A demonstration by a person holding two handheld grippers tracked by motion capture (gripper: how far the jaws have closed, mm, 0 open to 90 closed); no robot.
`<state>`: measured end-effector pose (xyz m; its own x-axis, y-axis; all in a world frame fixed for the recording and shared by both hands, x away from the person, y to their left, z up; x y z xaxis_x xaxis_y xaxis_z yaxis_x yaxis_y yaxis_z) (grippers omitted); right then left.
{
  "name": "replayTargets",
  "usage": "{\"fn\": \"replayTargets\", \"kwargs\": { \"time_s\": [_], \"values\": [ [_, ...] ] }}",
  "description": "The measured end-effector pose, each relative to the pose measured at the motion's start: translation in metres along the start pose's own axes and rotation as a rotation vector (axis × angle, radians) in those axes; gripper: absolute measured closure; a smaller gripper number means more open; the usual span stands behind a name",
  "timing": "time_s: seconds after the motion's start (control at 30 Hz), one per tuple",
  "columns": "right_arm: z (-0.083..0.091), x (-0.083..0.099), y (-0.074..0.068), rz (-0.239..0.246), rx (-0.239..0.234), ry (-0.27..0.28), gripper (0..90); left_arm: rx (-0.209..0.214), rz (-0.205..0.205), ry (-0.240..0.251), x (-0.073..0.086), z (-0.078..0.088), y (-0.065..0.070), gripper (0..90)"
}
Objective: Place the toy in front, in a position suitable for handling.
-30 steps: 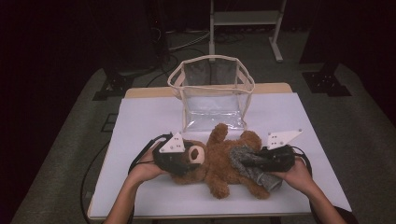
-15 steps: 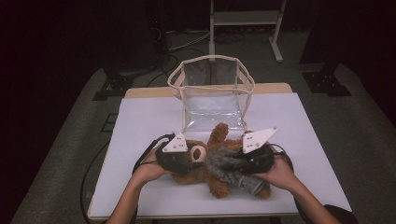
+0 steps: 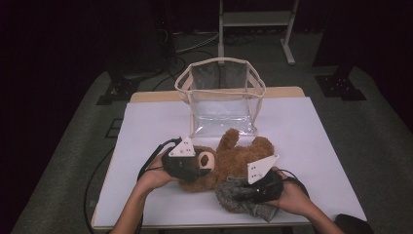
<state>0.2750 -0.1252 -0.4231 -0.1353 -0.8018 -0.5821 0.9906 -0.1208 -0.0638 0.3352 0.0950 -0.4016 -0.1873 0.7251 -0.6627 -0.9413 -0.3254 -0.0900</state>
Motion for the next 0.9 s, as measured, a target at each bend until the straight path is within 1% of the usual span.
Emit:
{"fn": "replayTargets", "kwargs": {
  "time_s": [0.07,0.13,0.23,0.33,0.37,0.43,0.47,0.5,0.53,0.6,0.67,0.73,0.8,0.87,0.9],
  "values": [
    [0.002,-0.007,0.0,0.008,0.006,0.018,74.9,0.002,0.007,0.003,0.001,-0.001,-0.001,32.5],
    [0.002,-0.015,0.001,0.022,0.009,0.025,74.9,0.005,0.009,0.005,0.002,-0.001,-0.002,32.5],
    [-0.006,-0.017,0.001,0.031,0.001,-0.013,74.9,0.011,-0.005,0.002,0.004,0.0,-0.002,32.4],
    [-0.01,-0.011,-0.002,0.03,-0.015,-0.045,74.9,0.018,-0.014,0.004,0.004,0.0,0.001,32.2],
    [-0.009,-0.009,-0.003,0.029,-0.008,-0.044,74.9,0.017,-0.024,0.0,0.004,0.0,0.002,32.2],
    [0.001,-0.01,-0.003,0.033,0.013,-0.011,74.9,0.013,-0.04,-0.014,0.003,-0.001,0.003,32.2],
    [0.01,-0.013,-0.002,0.032,0.028,0.021,74.9,0.015,-0.043,-0.013,0.003,-0.001,0.004,32.3],
    [0.015,-0.016,-0.001,0.029,0.041,0.035,74.9,0.017,-0.056,-0.018,0.003,-0.001,0.005,32.4],
    [0.022,-0.02,0.001,0.026,0.059,0.051,74.9,0.018,-0.061,-0.021,0.003,-0.001,0.006,32.4],
    [0.033,-0.027,0.009,0.027,0.098,0.07,74.9,0.019,-0.079,-0.027,0.003,-0.001,0.008,32.4],
    [0.045,-0.031,0.019,0.029,0.15,0.08,74.9,0.017,-0.089,-0.029,0.003,-0.001,0.01,32.4],
    [0.059,-0.032,0.03,0.006,0.18,0.108,74.9,0.025,-0.102,-0.032,0.004,-0.001,0.011,32.5],
    [0.07,-0.028,0.04,-0.018,0.212,0.116,74.8,0.028,-0.106,-0.024,0.005,-0.001,0.011,32.4],
    [0.076,-0.021,0.05,-0.053,0.221,0.117,74.8,0.036,-0.108,-0.017,0.005,-0.002,0.011,31.3],
    [0.076,-0.018,0.052,-0.062,0.224,0.111,74.8,0.039,-0.106,-0.014,0.005,-0.002,0.011,31.0]
  ]
}}
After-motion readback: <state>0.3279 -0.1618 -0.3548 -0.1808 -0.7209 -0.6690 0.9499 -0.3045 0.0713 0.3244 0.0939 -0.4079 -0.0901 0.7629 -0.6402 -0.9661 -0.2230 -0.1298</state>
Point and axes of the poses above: each handheld gripper's, and its own axes: z roughly backward along the jaws, x roughly out of its underside, y roughly to its right, the point moved 4 cm from there along -z, roughly forward along the jaws, and after that the axes turned 11 degrees about -y, right-handed, at the moved point
